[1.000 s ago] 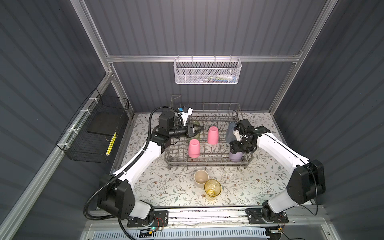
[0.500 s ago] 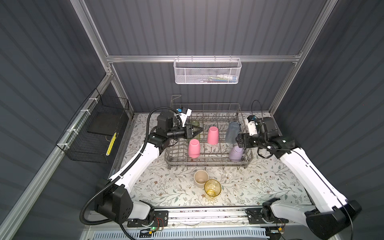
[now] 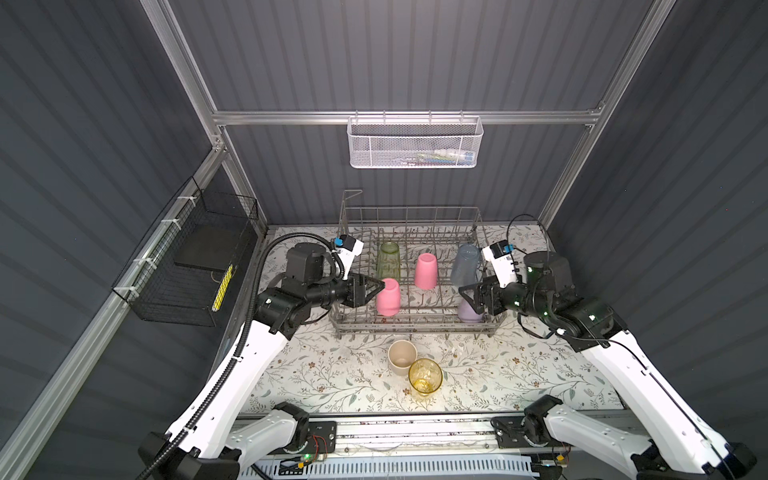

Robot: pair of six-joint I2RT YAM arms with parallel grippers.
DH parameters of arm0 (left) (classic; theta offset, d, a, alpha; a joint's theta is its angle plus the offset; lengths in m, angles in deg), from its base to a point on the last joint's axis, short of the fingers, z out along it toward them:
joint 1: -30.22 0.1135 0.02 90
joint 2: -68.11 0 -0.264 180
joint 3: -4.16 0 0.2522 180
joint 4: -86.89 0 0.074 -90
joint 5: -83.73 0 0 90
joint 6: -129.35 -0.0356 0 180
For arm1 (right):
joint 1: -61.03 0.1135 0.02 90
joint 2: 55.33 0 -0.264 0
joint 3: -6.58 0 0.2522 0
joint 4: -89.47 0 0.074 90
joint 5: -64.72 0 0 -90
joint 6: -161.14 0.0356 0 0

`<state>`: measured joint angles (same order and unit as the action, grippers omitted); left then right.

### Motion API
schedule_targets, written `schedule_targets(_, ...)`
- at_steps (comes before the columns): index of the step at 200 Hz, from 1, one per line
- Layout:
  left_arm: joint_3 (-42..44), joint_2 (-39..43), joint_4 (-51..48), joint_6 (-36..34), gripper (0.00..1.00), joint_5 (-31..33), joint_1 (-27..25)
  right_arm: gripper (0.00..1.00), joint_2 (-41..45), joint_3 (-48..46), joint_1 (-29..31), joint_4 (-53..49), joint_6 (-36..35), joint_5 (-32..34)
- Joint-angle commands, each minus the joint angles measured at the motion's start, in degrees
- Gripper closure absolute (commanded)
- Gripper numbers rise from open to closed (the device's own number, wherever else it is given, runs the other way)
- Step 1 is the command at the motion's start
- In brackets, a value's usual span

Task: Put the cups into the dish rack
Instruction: 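Open the right gripper and move it down toward the yellow cup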

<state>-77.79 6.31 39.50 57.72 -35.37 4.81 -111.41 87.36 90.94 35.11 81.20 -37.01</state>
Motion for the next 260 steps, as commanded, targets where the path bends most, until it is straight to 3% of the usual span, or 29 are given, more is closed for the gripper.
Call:
schedule_targets(1,2.44,0.63,1.23,1.02,0.47,4.23,0.28,0.22,1.33,-1.71,5.69,-5.69,-0.42,0.83)
schedule_targets(52,1.37,-6.75,9.69,4.58,0.37,6.87,0.33,0.40,2.86,-8.74,19.87,-9.54,6.63,2.34)
schedule_targets(107,1.35,-10.18,15.21,6.26,0.35,6.62,0.28,0.41,-5.74,-10.74,28.18,-7.31,8.45,5.28)
schedule_targets(138,2.42,-9.16,15.57,6.51,0.35,7.02,0.36,0.41,-10.95,-9.68,29.66,-7.10,7.05,6.93)
schedule_targets(175,3.53,-8.00,14.91,6.26,0.35,7.85,0.36,0.40,-11.10,-7.88,29.77,-8.05,5.52,10.02)
schedule_targets(260,3.05,-9.25,15.56,5.72,0.35,6.90,0.36,0.44,-15.03,-8.59,29.77,-5.97,6.37,9.26)
